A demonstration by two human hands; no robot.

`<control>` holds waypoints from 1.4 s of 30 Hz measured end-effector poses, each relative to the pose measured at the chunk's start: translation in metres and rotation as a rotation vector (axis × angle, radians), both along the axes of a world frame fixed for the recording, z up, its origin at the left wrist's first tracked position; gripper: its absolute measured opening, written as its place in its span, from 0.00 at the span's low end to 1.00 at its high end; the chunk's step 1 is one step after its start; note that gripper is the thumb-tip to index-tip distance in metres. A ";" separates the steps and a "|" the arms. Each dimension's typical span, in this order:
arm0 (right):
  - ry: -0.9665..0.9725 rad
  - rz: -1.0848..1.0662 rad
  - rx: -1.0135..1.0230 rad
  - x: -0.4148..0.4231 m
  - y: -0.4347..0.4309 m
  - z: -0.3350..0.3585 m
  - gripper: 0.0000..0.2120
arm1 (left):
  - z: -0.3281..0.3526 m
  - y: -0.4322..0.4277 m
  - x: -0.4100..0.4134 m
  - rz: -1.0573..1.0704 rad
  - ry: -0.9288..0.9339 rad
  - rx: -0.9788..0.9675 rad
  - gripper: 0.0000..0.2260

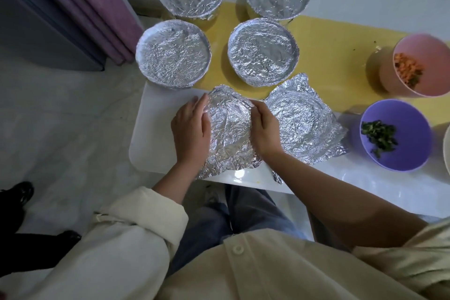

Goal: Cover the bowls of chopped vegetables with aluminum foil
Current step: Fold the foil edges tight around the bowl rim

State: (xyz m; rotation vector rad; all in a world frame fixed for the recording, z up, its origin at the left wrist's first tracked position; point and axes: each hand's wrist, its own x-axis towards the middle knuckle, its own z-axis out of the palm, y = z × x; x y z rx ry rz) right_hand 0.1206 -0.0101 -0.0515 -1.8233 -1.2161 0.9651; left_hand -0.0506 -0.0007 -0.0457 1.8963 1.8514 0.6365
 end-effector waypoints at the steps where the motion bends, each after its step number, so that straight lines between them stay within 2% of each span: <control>1: 0.025 -0.051 -0.012 -0.002 -0.003 0.000 0.14 | 0.001 0.003 0.000 -0.011 0.052 -0.019 0.21; 6: 0.117 -0.253 -0.064 -0.016 -0.033 -0.004 0.16 | 0.006 -0.001 0.007 -0.007 0.262 -0.026 0.21; 11: 0.233 -0.333 -0.172 -0.010 -0.043 0.015 0.11 | 0.009 -0.017 0.016 -0.022 0.359 0.033 0.24; 14: -0.025 -0.215 0.005 0.000 -0.039 0.031 0.19 | 0.008 -0.025 0.018 -0.027 0.363 0.050 0.25; 16: -0.234 -0.046 0.214 0.002 -0.029 0.036 0.19 | 0.007 -0.026 0.019 -0.035 0.370 0.051 0.26; 18: -0.418 0.164 0.327 0.000 -0.011 0.033 0.20 | 0.007 -0.026 0.021 -0.048 0.389 0.042 0.26; 21: -0.667 0.409 0.331 -0.004 0.006 0.017 0.23 | 0.004 -0.029 0.025 -0.070 0.441 0.024 0.29; 23: -0.742 0.437 0.268 -0.006 0.007 0.007 0.24 | 0.003 -0.034 0.026 -0.073 0.446 0.020 0.30; 26: -0.785 0.410 0.258 -0.007 0.006 0.001 0.22 | 0.003 -0.035 0.023 -0.046 0.341 0.032 0.31; 29: -0.732 0.357 0.236 -0.009 0.011 0.004 0.18 | 0.001 -0.035 0.021 0.023 0.115 0.060 0.28; 33: -0.537 0.259 0.172 -0.005 0.016 0.005 0.15 | -0.008 -0.037 0.018 0.163 -0.214 0.067 0.24; 36: -0.397 0.228 0.133 -0.001 0.019 0.006 0.14 | -0.013 -0.035 0.017 0.195 -0.367 0.073 0.22; 39: -0.255 0.187 0.054 0.002 0.020 0.005 0.11 | -0.012 -0.033 0.016 0.203 -0.413 0.068 0.21; 42: -0.144 0.055 -0.012 0.000 0.013 0.002 0.13 | -0.009 -0.020 0.010 0.127 -0.317 0.001 0.21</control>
